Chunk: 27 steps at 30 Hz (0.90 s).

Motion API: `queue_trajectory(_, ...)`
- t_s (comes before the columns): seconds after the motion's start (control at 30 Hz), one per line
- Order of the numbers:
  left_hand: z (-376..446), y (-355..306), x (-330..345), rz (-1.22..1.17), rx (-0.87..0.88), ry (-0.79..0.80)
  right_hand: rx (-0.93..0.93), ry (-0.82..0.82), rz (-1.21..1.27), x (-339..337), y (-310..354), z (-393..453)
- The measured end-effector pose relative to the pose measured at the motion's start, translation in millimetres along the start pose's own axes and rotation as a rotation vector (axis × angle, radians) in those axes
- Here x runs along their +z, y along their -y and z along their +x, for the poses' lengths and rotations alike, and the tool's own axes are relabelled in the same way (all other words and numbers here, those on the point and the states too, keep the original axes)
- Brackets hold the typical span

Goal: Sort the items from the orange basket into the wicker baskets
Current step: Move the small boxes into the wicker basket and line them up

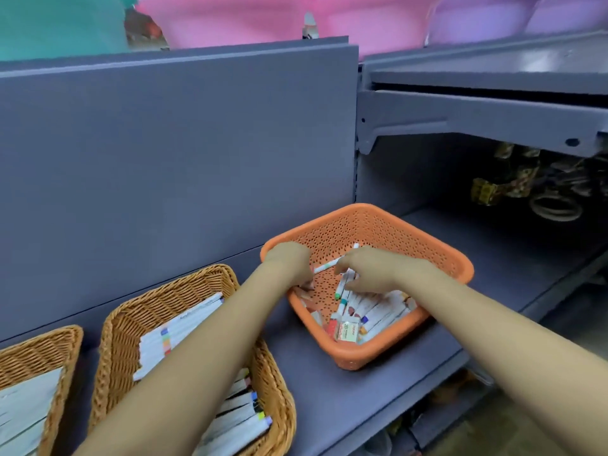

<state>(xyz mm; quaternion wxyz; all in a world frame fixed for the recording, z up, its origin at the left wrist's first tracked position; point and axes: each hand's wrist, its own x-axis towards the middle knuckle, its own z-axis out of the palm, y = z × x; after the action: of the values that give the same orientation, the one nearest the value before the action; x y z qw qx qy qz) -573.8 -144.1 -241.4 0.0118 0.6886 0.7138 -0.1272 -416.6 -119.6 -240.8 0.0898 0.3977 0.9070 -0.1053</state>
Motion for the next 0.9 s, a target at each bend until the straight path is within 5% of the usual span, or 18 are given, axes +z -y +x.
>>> queue_trajectory(0.23, 6, -13, -4, -0.080, -0.132, 0.180, -0.304, 0.221, 0.190, 1, 4, 5)
queue_trajectory(0.5, 11, -21, 5, -0.107, -0.216, 0.107, -0.432, 0.338, 0.197, 13, 5, 8)
queue_trajectory(0.67, 5, -14, 3, -0.286, -0.183, -0.077, -0.446, 0.204, 0.300, 1, -1, -4)
queue_trajectory(0.9, -38, -3, -11, -0.562, -0.078, -0.379, -0.270, 0.129, 0.869, -16, -35, -18)
